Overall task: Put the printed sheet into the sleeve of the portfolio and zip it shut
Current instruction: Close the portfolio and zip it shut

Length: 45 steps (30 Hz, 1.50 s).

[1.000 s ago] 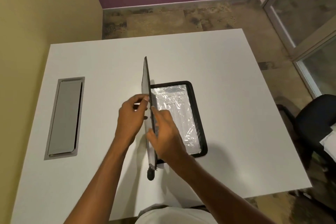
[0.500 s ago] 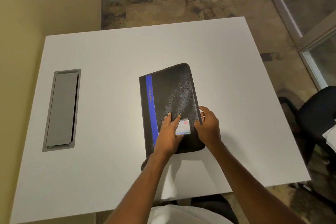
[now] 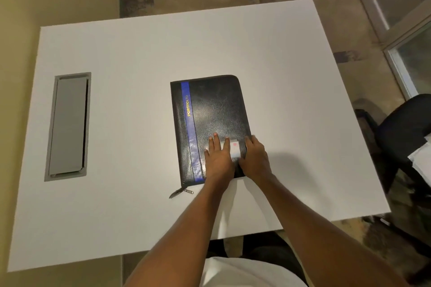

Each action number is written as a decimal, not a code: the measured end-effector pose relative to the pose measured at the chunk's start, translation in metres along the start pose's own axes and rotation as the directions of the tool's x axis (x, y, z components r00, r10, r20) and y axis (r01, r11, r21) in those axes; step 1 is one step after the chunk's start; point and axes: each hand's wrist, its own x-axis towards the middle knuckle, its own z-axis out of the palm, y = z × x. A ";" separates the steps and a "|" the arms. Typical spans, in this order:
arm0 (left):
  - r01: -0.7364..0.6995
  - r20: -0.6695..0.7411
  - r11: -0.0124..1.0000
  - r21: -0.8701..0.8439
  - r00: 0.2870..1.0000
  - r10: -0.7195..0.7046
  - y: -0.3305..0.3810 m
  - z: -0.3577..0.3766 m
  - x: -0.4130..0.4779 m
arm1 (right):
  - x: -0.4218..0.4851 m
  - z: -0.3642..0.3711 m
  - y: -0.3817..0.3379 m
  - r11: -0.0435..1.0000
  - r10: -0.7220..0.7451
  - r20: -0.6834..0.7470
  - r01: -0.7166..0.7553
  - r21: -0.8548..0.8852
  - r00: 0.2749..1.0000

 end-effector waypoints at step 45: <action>0.286 -0.211 0.953 -0.101 0.930 -0.302 -0.148 0.000 -0.112 | -0.107 0.160 -0.079 0.962 0.250 -0.138 -0.231 0.143 0.958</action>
